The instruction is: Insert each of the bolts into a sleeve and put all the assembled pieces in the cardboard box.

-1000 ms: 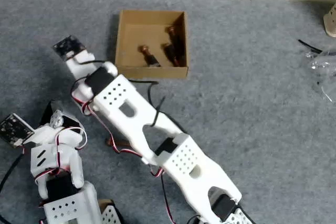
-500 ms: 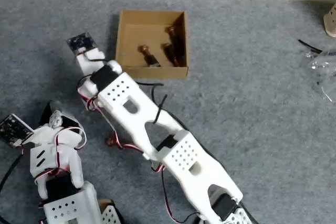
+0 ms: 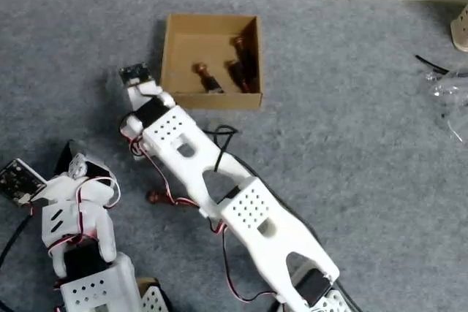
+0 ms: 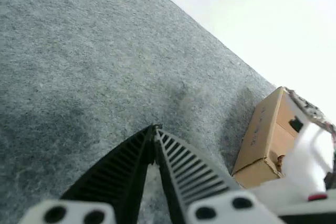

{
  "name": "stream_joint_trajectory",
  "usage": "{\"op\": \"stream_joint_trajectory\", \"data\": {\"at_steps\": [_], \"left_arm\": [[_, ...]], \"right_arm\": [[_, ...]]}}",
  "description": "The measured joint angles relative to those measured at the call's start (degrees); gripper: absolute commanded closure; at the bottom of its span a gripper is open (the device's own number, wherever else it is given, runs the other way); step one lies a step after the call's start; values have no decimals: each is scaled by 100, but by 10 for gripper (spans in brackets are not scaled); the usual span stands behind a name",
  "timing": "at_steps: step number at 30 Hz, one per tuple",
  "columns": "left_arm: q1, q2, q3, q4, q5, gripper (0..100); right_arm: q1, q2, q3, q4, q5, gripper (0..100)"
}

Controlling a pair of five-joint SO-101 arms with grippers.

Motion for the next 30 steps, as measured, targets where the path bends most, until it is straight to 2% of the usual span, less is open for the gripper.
{"op": "stream_joint_trajectory", "data": {"at_steps": [5, 15, 21, 23, 28, 30], "left_arm": [[0, 0, 0, 0, 0, 993], [0, 0, 0, 0, 0, 993], [0, 0, 0, 0, 0, 993], [0, 0, 0, 0, 0, 992], [0, 0, 0, 0, 0, 992], [0, 0, 0, 0, 0, 992]], "right_arm": [[53, 9, 0, -114, -35, 702], [273, 18, 0, -1037, -35, 702], [352, 18, 0, -1116, -35, 705], [352, 18, 44, -1116, -35, 749], [404, 132, 185, -1125, -35, 961], [457, 185, 185, -1116, -35, 997]]}}
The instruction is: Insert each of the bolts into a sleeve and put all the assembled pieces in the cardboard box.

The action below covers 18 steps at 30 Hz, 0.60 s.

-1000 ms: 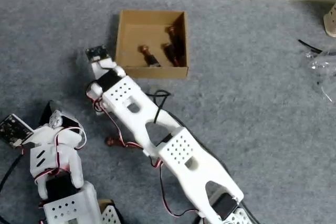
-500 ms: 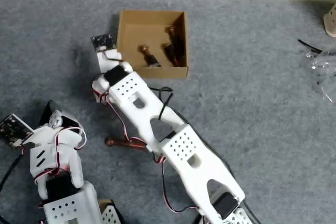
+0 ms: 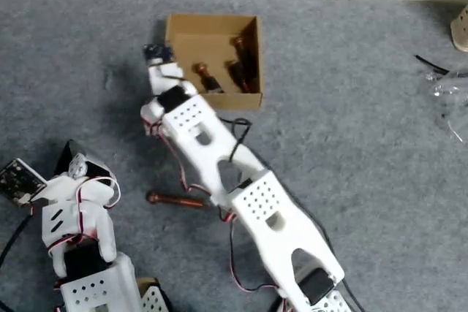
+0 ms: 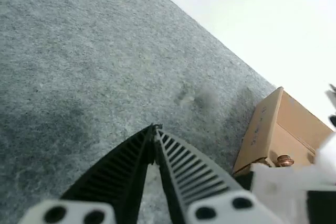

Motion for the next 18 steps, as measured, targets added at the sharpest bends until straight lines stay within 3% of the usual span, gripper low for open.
{"op": "stream_joint_trajectory", "data": {"at_steps": [13, 18], "left_arm": [[0, 0, 0, 0, 0, 992], [0, 0, 0, 0, 0, 992]], "right_arm": [[44, 70, -26, 35, 132, 994], [26, 158, -563, 580, 237, 994]]}}
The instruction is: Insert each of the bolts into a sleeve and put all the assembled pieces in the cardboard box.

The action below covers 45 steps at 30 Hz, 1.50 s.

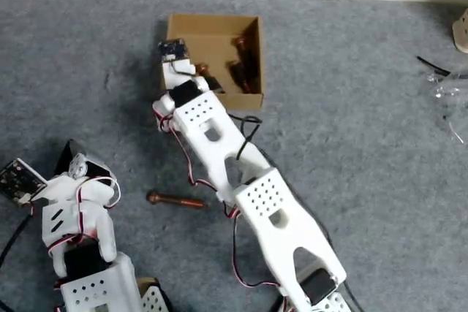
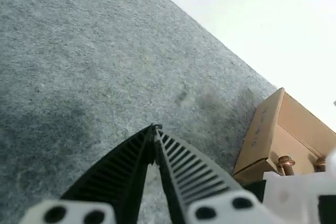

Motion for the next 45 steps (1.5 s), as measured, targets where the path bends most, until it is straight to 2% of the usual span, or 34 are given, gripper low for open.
{"op": "stream_joint_trajectory", "data": {"at_steps": [14, 18, 23, 27, 32, 45], "left_arm": [[9, 0, 0, 0, 0, 990], [18, 0, 0, 0, 0, 990], [18, 0, 0, 0, 0, 990], [18, 0, 0, 0, 0, 990], [229, 0, 0, 0, 0, 990], [264, 0, 0, 0, 0, 990]], "right_arm": [[-176, 193, -2611, 2101, 70, 994], [-141, 26, -2620, 2163, 70, 994], [158, -976, -2620, 2171, 70, 994], [536, -1960, -2637, 2171, 651, 994], [1204, -3068, -2646, 2180, 1336, 994], [4343, -4932, -2655, 2189, 1477, 994]]}}
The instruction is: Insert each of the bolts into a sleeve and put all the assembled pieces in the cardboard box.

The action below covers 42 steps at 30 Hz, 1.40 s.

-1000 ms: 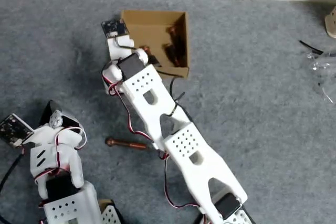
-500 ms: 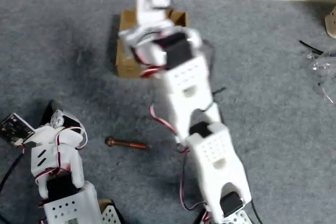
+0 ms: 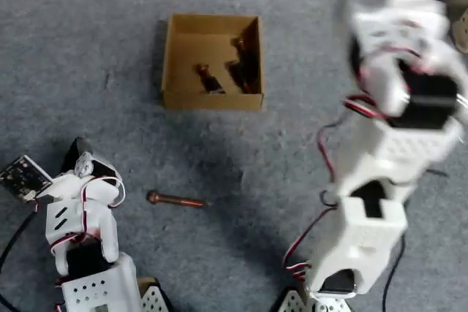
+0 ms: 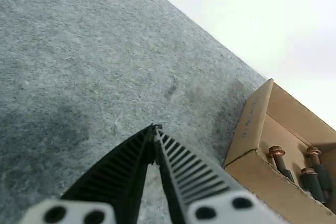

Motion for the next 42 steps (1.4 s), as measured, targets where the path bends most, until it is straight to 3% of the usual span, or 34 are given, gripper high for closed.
{"op": "stream_joint_trajectory", "data": {"at_steps": [4, 8, 13, 24, 39, 42], "left_arm": [[97, 0, 0, 0, 0, 991], [149, 0, 0, 0, -114, 993], [176, 0, 0, 0, -141, 993], [176, 0, 0, 0, -132, 993], [176, 0, 0, 0, -141, 993], [176, 0, 0, 0, -141, 993]], "right_arm": [[105, -905, 97, 18, 0, 994], [-369, -1925, 862, 18, 0, 994], [-914, -3244, 2699, 18, 0, 994], [-967, -6708, 6848, 9, 0, 994], [-1002, -11068, 12475, -1433, 62, 994], [-1011, -11815, 13284, -1723, 527, 994]]}}
